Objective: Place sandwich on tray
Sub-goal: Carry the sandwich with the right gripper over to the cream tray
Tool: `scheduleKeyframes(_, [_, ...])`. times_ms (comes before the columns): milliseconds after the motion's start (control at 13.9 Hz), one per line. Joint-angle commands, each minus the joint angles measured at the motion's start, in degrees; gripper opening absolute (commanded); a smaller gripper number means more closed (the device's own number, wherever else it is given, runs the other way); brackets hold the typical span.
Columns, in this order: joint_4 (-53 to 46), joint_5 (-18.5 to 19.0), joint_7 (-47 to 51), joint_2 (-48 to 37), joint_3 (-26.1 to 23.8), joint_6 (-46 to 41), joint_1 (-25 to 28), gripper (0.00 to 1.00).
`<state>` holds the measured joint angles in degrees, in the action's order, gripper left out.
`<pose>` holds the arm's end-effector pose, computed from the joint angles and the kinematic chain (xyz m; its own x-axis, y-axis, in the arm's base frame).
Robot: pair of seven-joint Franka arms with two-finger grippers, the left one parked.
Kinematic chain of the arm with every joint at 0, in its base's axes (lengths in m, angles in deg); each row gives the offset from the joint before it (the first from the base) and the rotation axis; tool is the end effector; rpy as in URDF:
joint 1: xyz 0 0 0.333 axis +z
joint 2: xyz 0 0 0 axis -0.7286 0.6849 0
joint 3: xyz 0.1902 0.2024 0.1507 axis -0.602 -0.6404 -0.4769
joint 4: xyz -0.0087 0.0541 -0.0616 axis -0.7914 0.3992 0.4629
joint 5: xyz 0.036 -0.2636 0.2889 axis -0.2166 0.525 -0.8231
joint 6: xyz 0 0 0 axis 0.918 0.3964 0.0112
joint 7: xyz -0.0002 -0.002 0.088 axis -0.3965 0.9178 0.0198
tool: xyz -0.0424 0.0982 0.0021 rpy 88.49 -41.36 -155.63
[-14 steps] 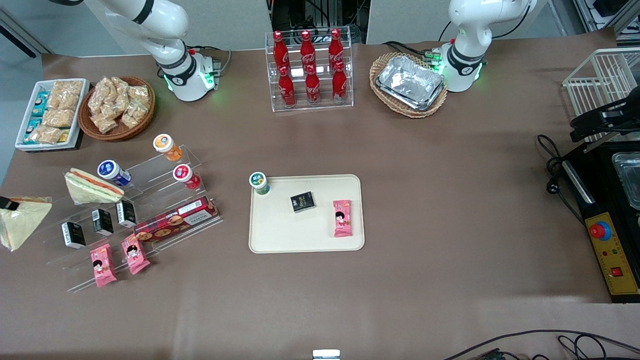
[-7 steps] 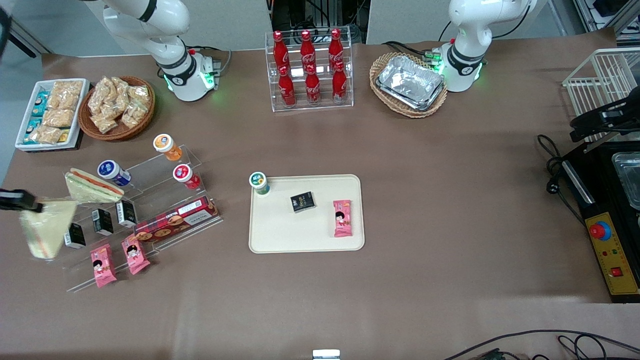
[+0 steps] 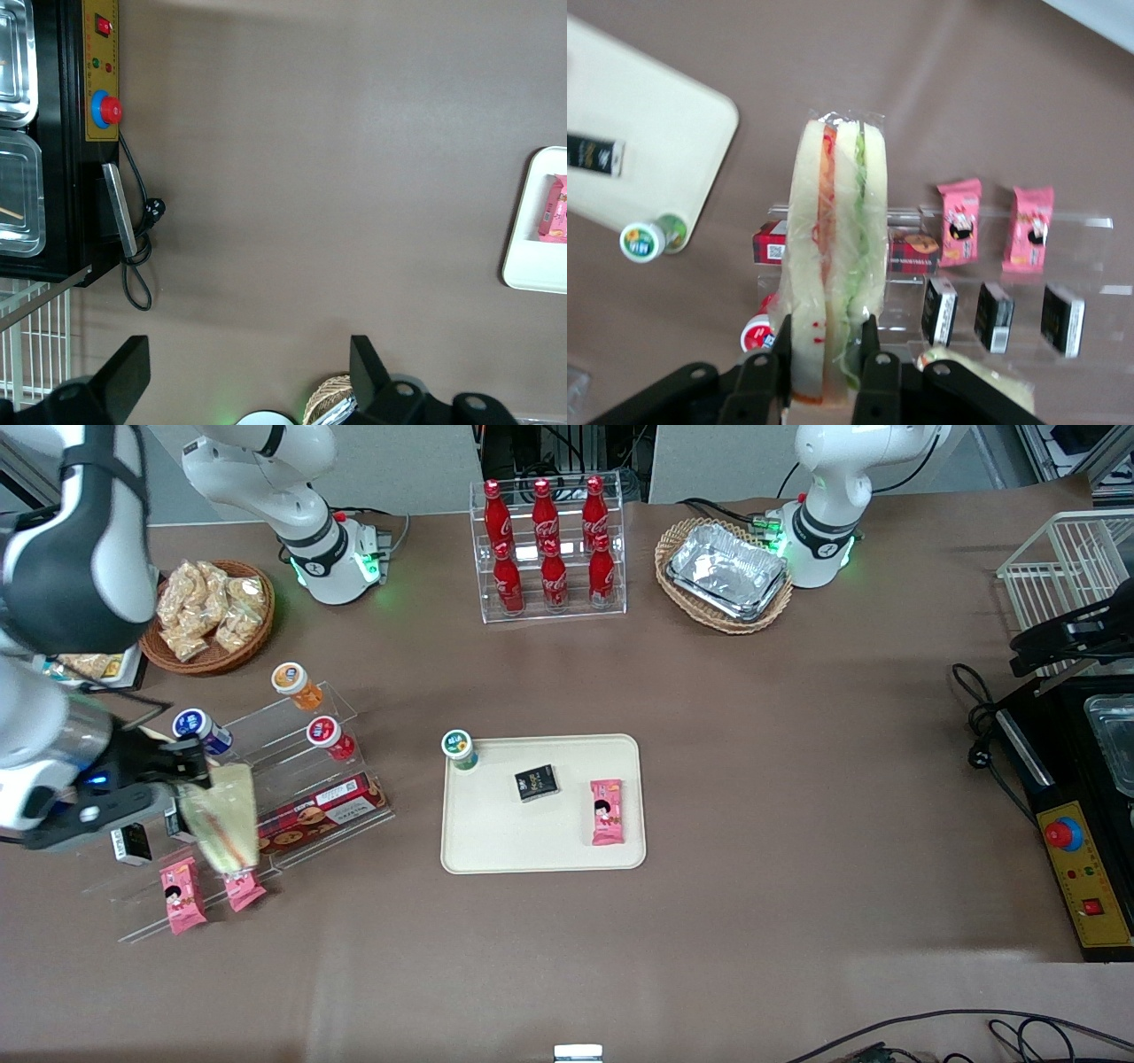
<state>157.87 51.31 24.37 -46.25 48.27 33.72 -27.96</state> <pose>0.6280 0.0572 0.5657 0.8957 0.4421 -0.0475 0.4415 -0.8970 -0.0233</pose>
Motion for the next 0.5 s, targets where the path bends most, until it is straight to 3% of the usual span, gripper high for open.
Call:
scheduleKeyframes(0, [-0.50,0.20,-13.71,-0.06,0.56,-0.70,2.53,0.31])
scheduleKeyframes(432, [-0.41,0.64,-19.54,7.40,0.65,6.23,13.34,0.32])
